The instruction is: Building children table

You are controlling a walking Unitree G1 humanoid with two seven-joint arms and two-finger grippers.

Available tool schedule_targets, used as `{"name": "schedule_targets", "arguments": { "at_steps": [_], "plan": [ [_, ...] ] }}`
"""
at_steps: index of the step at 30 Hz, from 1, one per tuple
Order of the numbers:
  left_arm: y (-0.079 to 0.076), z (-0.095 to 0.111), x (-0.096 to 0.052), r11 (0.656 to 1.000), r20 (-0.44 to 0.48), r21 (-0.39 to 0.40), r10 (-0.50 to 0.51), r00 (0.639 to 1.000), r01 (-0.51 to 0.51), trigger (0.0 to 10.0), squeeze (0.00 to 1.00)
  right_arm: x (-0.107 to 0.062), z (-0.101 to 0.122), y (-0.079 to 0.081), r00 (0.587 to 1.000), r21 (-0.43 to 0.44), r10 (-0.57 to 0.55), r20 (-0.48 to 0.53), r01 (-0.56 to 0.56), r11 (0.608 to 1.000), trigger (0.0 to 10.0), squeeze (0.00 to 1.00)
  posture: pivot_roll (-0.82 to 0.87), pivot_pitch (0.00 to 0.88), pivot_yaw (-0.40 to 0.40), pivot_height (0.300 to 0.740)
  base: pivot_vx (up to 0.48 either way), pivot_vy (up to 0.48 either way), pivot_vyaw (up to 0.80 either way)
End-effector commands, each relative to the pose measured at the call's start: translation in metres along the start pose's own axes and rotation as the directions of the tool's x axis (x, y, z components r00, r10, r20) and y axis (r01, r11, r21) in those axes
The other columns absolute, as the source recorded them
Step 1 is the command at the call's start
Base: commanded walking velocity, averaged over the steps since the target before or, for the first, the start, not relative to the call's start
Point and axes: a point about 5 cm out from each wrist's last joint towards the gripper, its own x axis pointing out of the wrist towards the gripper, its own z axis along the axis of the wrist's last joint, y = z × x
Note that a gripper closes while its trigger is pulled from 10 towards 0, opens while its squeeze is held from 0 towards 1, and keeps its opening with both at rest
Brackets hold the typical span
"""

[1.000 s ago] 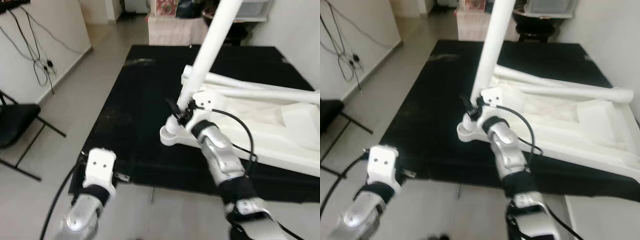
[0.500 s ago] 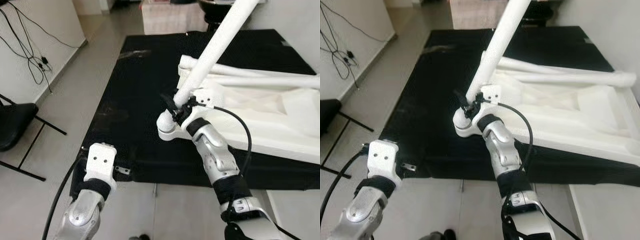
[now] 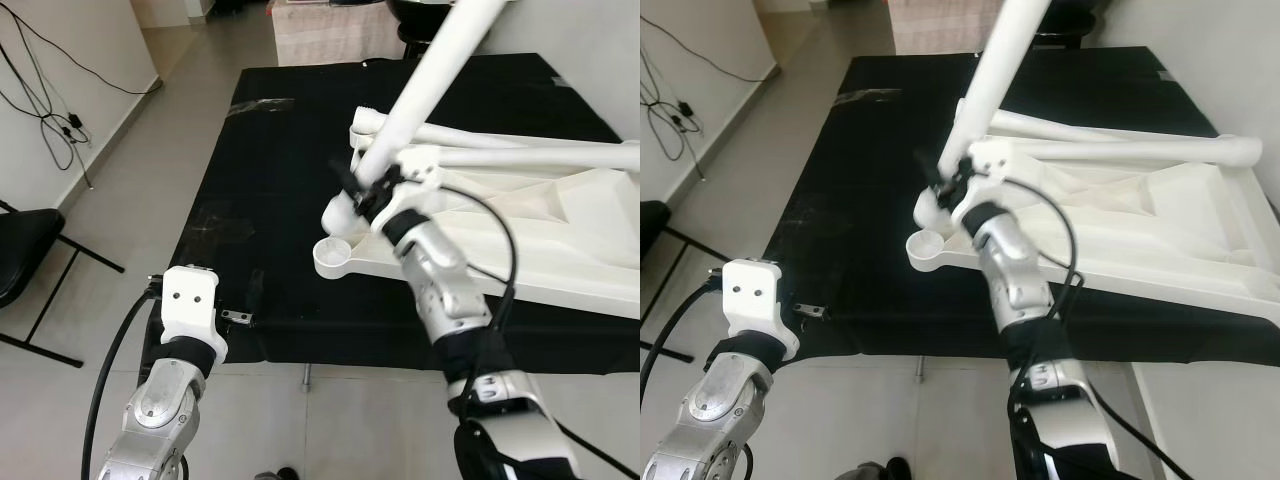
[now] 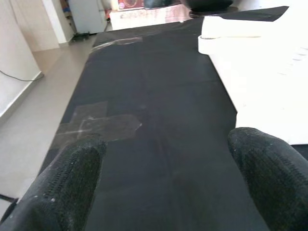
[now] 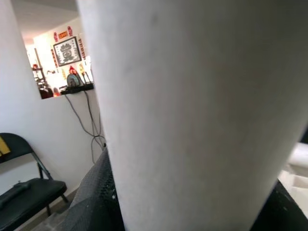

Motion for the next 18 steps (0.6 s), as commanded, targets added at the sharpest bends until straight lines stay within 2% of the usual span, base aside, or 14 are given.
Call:
{"name": "schedule_targets", "arguments": {
  "at_steps": [1, 2, 5, 13, 18],
  "plan": [
    [0.001, -0.002, -0.001, 1.000, -0.014, -0.009, -0.003, 1.000, 0.003, 10.0, 0.00, 0.004, 0.004, 0.005, 1.000, 0.007, 0.018, 0.012, -0.018, 1.000, 10.0, 0.00, -0.09, 0.149, 0.025, 0.740, 0.000, 0.000, 0.00],
    [0.001, -0.006, -0.002, 1.000, -0.025, -0.002, -0.009, 1.000, 0.009, 10.0, 0.00, 0.007, 0.008, 0.007, 0.999, 0.006, 0.032, 0.026, -0.032, 0.999, 10.0, 0.00, -0.09, 0.148, 0.026, 0.740, 0.000, 0.000, 0.00],
    [0.001, -0.012, -0.005, 1.000, -0.038, 0.000, -0.026, 0.999, 0.026, 10.0, 0.00, 0.010, 0.009, 0.012, 0.998, -0.008, 0.053, 0.017, -0.053, 0.999, 10.0, 0.00, -0.09, 0.145, 0.027, 0.740, 0.000, 0.000, 0.80],
    [0.002, -0.014, -0.005, 1.000, -0.052, -0.009, -0.019, 0.998, 0.018, 10.0, 0.00, 0.011, 0.008, 0.017, 0.998, 0.000, 0.060, 0.013, -0.060, 0.998, 10.0, 0.00, -0.09, 0.146, 0.027, 0.740, 0.000, 0.000, 0.66],
    [0.000, -0.011, -0.006, 0.999, -0.047, -0.010, -0.044, 0.998, 0.043, 10.0, 0.00, 0.012, 0.008, 0.019, 0.999, 0.003, 0.052, 0.013, -0.053, 0.999, 10.0, 0.00, -0.08, 0.149, 0.034, 0.740, 0.000, 0.000, 0.00]
  ]
}}
